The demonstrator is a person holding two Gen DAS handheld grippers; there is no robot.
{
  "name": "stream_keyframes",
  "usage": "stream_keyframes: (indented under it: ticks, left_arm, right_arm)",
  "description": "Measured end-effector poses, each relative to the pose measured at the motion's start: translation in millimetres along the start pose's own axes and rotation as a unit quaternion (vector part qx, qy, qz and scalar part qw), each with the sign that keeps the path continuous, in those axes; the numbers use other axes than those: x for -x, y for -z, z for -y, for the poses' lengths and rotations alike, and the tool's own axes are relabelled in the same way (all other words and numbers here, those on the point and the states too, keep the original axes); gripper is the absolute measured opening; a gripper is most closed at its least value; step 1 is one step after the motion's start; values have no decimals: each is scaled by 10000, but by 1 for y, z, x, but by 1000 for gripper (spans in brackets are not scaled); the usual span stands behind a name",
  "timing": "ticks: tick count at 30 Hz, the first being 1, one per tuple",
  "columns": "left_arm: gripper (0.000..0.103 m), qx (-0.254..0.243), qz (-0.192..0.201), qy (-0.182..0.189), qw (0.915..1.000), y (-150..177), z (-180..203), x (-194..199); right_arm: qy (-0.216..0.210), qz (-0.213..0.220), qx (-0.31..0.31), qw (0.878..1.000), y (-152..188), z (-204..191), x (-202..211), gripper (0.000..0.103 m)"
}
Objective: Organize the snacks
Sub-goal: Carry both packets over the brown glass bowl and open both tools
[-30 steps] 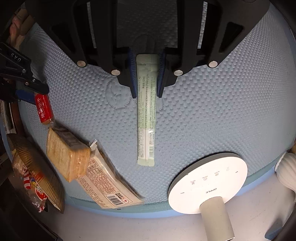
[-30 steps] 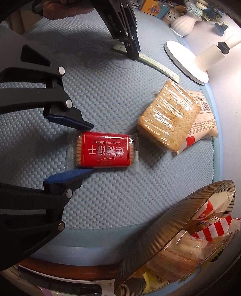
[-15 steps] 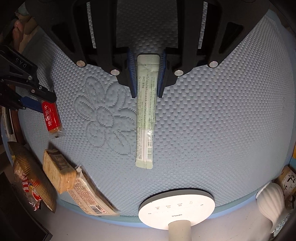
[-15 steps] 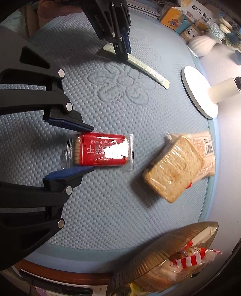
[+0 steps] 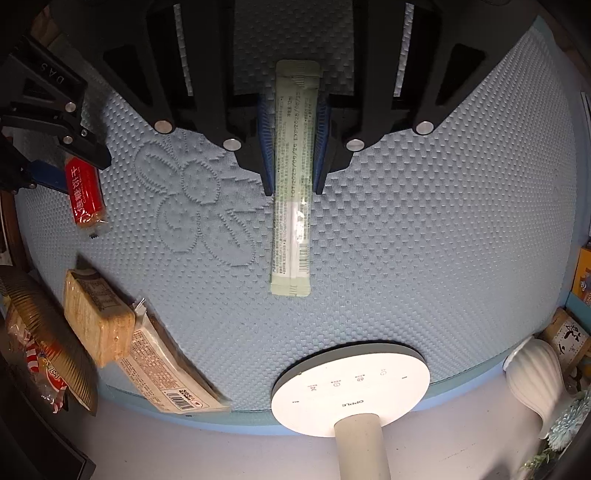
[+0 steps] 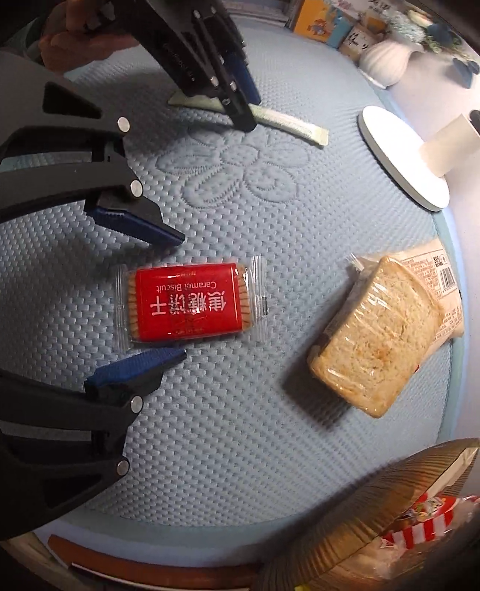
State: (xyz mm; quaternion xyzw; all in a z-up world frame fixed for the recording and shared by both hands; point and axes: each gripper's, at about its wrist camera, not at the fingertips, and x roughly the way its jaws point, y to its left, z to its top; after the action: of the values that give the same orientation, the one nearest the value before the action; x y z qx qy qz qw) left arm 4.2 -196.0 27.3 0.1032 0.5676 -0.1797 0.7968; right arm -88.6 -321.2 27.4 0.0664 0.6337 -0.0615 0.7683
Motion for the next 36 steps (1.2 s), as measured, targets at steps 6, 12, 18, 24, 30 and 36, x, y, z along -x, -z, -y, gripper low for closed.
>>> stream_keyframes:
  ticks: [6, 12, 18, 24, 30, 36]
  left_arm:
    - [18, 495, 9, 604, 9969, 4, -33, 21]
    - [18, 502, 217, 842, 9950, 24, -22, 56]
    - [18, 186, 492, 1109, 9924, 10, 55, 68]
    - [18, -69, 885, 1371, 9866, -15, 118, 102]
    - [18, -532, 1172, 1696, 9771, -54, 195, 105]
    - [18, -757, 1476, 1967, 9663, -90, 256, 114]
  right_arm:
    - [-117, 212, 200, 9995, 4, -6, 13, 35]
    - [-491, 305, 34, 9983, 10, 18, 34, 35]
    - [-656, 660, -113, 9956, 7, 48, 69, 35]
    - [-518, 1262, -755, 9878, -2, 108, 108, 35]
    - [-197, 1823, -1443, 9724, -11, 192, 137, 35]
    - [107, 2113, -1851, 9597, -36, 271, 151, 35]
